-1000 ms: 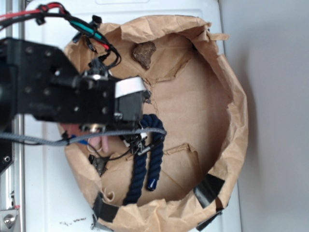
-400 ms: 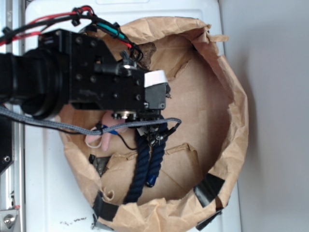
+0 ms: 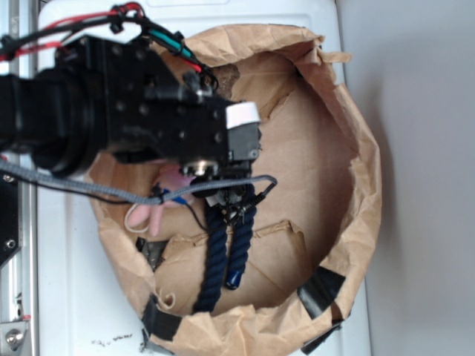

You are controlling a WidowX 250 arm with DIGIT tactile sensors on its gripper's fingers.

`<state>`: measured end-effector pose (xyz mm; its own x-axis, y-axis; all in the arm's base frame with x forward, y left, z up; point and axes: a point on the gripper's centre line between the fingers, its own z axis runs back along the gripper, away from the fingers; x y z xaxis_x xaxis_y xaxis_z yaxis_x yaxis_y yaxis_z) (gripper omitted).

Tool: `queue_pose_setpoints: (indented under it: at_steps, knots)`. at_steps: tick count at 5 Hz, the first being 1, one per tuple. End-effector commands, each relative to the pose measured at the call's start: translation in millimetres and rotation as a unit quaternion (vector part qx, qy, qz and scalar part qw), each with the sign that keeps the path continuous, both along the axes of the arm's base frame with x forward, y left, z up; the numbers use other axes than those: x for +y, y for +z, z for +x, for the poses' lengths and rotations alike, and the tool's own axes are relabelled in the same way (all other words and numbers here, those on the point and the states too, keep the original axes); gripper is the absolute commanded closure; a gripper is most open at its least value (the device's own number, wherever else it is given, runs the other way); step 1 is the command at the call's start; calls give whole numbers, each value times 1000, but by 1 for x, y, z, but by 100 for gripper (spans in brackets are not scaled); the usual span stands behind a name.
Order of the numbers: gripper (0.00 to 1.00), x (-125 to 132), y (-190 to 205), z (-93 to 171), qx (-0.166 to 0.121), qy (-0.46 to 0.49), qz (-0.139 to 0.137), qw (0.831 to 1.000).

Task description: Grab the pink bunny.

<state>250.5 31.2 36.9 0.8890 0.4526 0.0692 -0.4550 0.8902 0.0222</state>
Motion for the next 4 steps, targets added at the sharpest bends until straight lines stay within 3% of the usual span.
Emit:
queue_pose_setpoints:
  at_steps: [1,2,3,4]
  knots:
    - [100,6,73,18,-72,21,-43,996]
    - [100,7,94,16,-85,31,-52,995]
    - [100,11,99,22,-89,45,-44,994]
    - [100,16,97,37,-89,41,-42,994]
